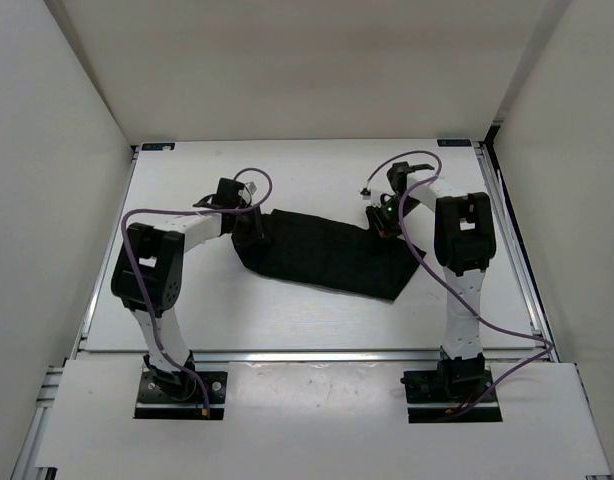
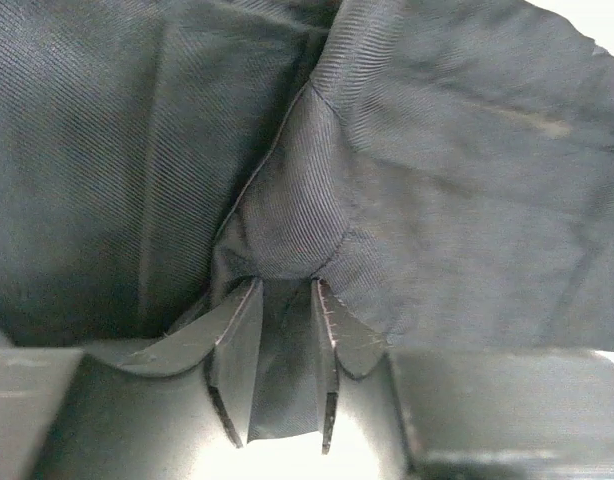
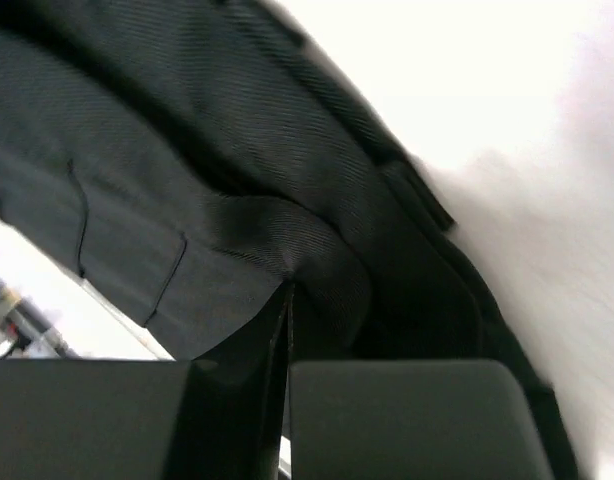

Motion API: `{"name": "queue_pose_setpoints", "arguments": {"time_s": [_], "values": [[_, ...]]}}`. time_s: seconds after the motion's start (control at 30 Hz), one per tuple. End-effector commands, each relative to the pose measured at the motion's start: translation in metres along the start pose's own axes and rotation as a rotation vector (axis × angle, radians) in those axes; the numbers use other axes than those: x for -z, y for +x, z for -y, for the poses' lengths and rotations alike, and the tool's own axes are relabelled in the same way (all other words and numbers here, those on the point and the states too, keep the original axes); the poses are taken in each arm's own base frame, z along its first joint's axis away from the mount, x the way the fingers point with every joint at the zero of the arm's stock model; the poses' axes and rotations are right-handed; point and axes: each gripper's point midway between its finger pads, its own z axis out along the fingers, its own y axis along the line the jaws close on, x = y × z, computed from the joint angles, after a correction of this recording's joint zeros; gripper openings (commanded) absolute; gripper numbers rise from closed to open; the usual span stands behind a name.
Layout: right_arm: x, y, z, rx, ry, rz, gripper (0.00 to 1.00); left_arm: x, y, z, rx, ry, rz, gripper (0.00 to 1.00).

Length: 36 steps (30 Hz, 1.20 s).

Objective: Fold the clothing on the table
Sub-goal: Fold the skirt

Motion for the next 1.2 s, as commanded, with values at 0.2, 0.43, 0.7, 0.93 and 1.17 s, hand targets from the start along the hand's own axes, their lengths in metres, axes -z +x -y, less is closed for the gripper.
{"name": "queue_pose_setpoints", "arguments": {"time_s": [0.2, 0.43, 0.7, 0.93, 1.17], "values": [[0.053, -0.093, 0.069, 0.021, 0.406, 0.226, 0.0, -0.018, 0.035, -0.002, 0.035, -0.062, -0.089, 0.32], [0.085, -0.117, 0.03, 0.066, 0.148, 0.349, 0.01, 0.001, 0.016, 0.019, 0.032, 0.016, 0.006, 0.33], [0.147, -0.046, 0.004, -0.18, -0.196, 0.467, 1.0, 0.057, -0.059, 0.111, -0.106, 0.168, 0.254, 0.37], [0.127, 0.009, 0.034, -0.517, -0.187, 0.539, 0.99, 0.033, -0.038, 0.129, -0.118, 0.219, 0.158, 0.37], [0.087, 0.021, 0.055, -0.642, -0.149, 0.506, 0.99, -0.008, -0.006, 0.119, -0.131, 0.212, 0.008, 0.38]]}}
